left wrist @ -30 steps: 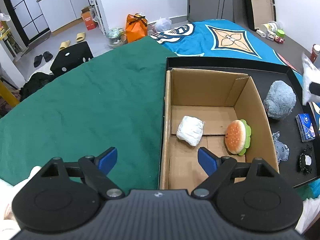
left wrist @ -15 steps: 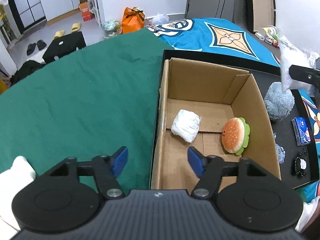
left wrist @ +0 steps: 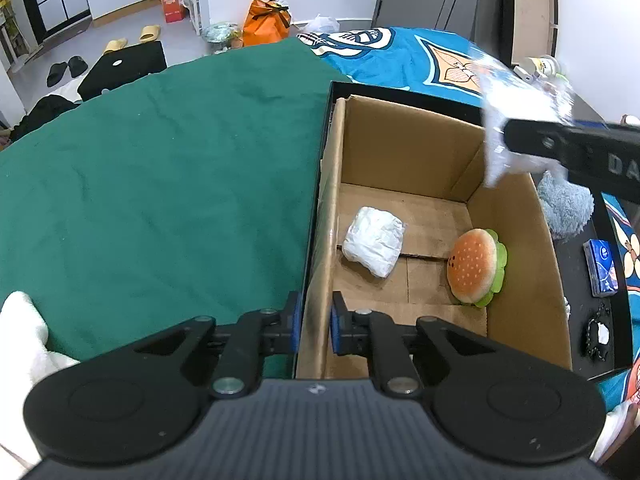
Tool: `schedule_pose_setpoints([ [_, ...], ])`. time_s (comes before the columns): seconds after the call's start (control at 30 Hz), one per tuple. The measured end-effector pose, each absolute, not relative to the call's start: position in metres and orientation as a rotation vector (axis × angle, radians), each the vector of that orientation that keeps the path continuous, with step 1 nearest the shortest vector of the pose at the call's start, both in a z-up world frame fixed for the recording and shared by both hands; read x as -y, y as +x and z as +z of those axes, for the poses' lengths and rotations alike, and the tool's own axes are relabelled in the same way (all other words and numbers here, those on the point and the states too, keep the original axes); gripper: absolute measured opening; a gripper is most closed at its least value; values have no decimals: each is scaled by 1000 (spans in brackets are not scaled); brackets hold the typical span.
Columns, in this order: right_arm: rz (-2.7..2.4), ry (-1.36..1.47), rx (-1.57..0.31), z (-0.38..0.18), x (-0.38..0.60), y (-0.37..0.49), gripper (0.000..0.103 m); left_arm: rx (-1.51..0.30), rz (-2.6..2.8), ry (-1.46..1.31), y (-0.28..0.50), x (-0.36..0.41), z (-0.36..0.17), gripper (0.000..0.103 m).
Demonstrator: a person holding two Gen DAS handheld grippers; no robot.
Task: Organize soft objects
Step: 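Lift the plastic bag with the right gripper into the box and release, then move the right gripper back over the tray to the blue-grey fluffy plush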
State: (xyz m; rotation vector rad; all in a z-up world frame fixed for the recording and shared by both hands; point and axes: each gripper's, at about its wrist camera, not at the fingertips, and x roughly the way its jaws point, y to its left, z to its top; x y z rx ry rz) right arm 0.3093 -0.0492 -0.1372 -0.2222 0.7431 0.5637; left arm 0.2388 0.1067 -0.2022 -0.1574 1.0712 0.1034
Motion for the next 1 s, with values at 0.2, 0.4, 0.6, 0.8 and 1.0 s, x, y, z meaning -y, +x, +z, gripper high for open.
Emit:
schedule_pose_setpoints([
  [0.2, 611, -177, -703, -122, 42, 311, 54, -1073, 95, -198, 239, -113, -205, 13],
  [0.4, 600, -179, -729, -122, 53, 312, 56, -1076, 91, -209, 240, -113, -205, 14],
  [0.6, 584, -202, -769, -130, 70, 307, 56, -1080, 98, -198, 240, -114, -204, 16],
  [0.8, 554, -202, -802, -133, 89, 301, 61, -1087, 106, -172, 242, -110, -202, 19],
  [1.0, 534, -211, -806, -133, 105, 298, 64, -1085, 131, -153, 239, -109, -198, 35],
])
